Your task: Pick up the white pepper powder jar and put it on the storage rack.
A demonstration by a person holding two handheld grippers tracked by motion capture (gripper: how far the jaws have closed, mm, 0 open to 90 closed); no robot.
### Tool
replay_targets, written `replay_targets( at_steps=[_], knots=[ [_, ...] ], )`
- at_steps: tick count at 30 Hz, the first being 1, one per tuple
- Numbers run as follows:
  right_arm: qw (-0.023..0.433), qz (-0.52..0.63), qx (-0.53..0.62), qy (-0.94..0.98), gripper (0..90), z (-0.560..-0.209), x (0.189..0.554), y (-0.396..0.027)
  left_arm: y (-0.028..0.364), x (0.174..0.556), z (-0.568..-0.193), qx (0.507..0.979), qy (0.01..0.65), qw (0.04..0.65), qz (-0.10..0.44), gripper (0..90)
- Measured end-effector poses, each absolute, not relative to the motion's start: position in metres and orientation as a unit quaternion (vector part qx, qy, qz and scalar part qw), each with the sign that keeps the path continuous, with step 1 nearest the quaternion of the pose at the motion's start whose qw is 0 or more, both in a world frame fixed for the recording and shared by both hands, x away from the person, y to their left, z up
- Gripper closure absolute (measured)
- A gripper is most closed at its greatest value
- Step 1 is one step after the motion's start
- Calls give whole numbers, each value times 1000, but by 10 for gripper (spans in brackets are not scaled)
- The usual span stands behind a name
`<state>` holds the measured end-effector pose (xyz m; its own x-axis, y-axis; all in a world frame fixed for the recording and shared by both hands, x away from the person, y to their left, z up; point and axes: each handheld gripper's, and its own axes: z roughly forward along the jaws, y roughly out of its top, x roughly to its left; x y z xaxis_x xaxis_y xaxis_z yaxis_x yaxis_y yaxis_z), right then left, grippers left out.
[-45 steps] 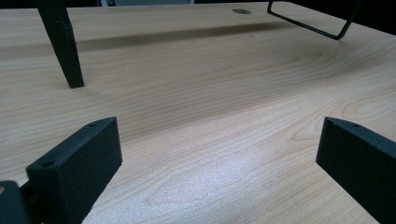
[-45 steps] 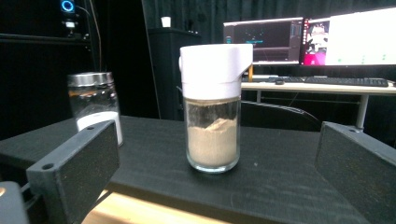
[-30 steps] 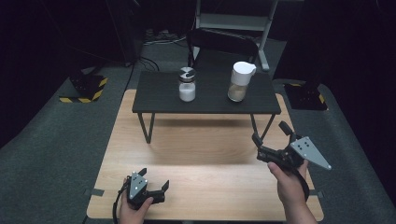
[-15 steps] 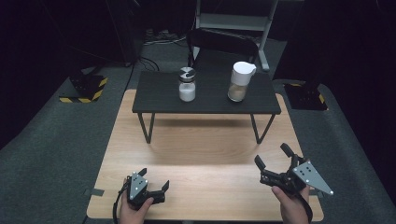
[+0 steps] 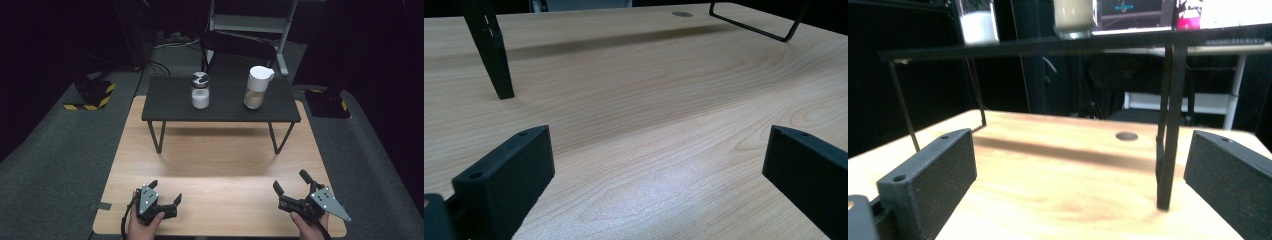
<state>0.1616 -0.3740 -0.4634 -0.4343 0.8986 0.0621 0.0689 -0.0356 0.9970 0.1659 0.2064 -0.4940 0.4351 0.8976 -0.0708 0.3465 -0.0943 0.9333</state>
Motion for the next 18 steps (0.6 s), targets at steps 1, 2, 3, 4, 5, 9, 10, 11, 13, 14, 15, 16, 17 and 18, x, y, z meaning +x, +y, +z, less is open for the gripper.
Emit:
replay_targets(
  at_steps=[1,2,3,4,5,9,10,11,13,14,15,16,17,18],
  knots=[
    [346,595,406,602,3,-466,162,-374,206,166,-494,686,453,497,277,6],
    [345,592,408,603,3,-468,162,-375,206,166,-494,686,453,497,277,6],
    [344,588,411,605,3,-470,162,-375,206,166,-494,686,453,497,277,6],
    [344,585,413,608,3,-471,162,-375,206,166,-494,686,453,497,277,6],
    [344,582,414,609,3,-473,162,-375,206,166,-494,687,452,497,278,6],
    [344,571,420,616,3,-477,162,-376,206,166,-494,687,452,497,276,6],
    [343,569,422,617,3,-478,161,-377,206,166,-494,687,452,497,276,6],
    [343,566,422,620,3,-479,161,-377,206,166,-494,687,452,497,276,6],
    [343,558,423,626,3,-481,161,-377,206,166,-494,688,451,497,276,6],
    [341,556,425,628,3,-483,161,-378,206,166,-494,688,451,496,277,6],
    [340,553,428,629,3,-484,161,-378,206,167,-494,689,450,496,276,6],
    [341,548,429,632,3,-485,161,-378,206,167,-494,689,450,497,276,6],
    [342,545,429,633,3,-486,161,-378,206,167,-494,689,451,497,276,6],
    [342,542,431,635,3,-487,162,-378,206,167,-494,689,451,497,276,6]
  ],
)
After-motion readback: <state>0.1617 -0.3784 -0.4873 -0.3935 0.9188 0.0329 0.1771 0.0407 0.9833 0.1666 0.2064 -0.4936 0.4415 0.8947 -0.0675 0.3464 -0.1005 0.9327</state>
